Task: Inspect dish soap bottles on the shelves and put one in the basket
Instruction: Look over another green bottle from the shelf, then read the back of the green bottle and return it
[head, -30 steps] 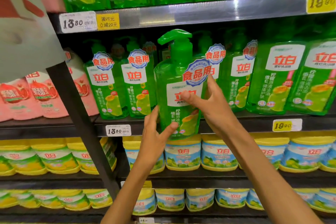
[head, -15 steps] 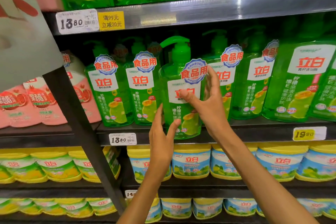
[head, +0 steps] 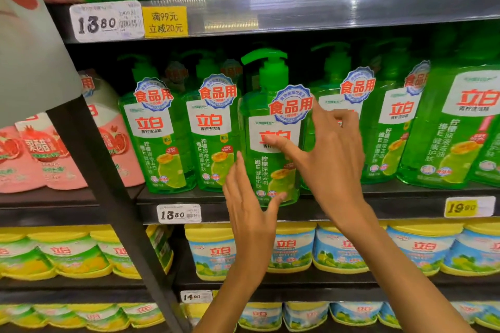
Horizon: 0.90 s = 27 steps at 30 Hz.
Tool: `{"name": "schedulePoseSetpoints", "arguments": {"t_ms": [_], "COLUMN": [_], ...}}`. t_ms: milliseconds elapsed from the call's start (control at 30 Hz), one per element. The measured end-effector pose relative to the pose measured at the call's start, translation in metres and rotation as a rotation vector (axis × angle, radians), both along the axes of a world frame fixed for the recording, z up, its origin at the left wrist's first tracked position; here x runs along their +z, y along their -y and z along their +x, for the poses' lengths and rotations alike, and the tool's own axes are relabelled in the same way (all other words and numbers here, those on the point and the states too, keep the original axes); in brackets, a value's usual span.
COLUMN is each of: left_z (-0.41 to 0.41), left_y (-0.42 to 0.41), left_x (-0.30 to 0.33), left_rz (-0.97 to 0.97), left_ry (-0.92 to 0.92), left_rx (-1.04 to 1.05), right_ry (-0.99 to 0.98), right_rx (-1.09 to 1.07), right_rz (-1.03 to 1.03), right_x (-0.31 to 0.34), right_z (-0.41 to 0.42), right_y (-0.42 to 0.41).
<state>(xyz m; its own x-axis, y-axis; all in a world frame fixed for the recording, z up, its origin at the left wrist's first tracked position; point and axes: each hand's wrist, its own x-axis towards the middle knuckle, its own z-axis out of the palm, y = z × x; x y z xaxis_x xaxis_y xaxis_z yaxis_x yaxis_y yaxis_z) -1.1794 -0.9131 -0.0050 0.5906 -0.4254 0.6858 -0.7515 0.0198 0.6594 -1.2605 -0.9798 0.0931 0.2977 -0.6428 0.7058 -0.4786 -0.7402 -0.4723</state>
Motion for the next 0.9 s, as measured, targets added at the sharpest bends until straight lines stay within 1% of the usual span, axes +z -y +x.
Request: {"name": "schedulePoseSetpoints", "arguments": {"t_ms": [33, 67, 133, 167, 233, 300, 400, 433, 600, 800, 867, 900], "left_z": [0.000, 0.000, 0.002, 0.003, 0.005, 0.003, 0.002, 0.002, 0.007, 0.001, -0.002, -0.004], "left_y": [0.001, 0.001, 0.004, 0.006, 0.012, 0.018, 0.022, 0.023, 0.025, 0.023, 0.023, 0.023], "left_x": [-0.001, -0.001, -0.001, 0.000, 0.004, 0.008, 0.010, 0.011, 0.009, 0.010, 0.012, 0.012], "left_rz": [-0.011, -0.016, -0.003, 0.013, 0.058, 0.125, 0.233, 0.240, 0.158, 0.212, 0.216, 0.193], "left_ry": [-0.007, -0.010, -0.006, -0.002, 0.005, 0.033, 0.111, 0.122, 0.066, 0.066, 0.010, -0.017], "left_rx": [0.007, 0.016, 0.050, 0.073, 0.113, 0.164, 0.299, 0.325, 0.264, 0.212, 0.178, 0.158], "right_ry": [-0.014, 0.001, 0.094, 0.137, 0.163, 0.128, 0.097, 0.091, 0.066, -0.008, 0.027, 0.093], "right_rx": [0.012, 0.071, 0.212, 0.234, 0.181, 0.114, 0.063, 0.048, 0.022, 0.008, -0.023, -0.048], "right_rz": [-0.024, -0.018, 0.019, 0.000, -0.106, -0.191, -0.232, -0.243, -0.263, -0.269, -0.279, -0.282], "right_x": [0.000, -0.002, -0.008, -0.010, -0.015, -0.018, -0.023, -0.024, -0.025, -0.028, -0.026, -0.024], "right_z": [-0.001, -0.001, 0.001, 0.002, 0.007, 0.011, 0.015, 0.016, 0.020, 0.015, 0.005, -0.002], "right_y": [0.003, 0.005, 0.008, 0.010, 0.015, 0.018, 0.024, 0.025, 0.026, 0.026, 0.028, 0.031]}}
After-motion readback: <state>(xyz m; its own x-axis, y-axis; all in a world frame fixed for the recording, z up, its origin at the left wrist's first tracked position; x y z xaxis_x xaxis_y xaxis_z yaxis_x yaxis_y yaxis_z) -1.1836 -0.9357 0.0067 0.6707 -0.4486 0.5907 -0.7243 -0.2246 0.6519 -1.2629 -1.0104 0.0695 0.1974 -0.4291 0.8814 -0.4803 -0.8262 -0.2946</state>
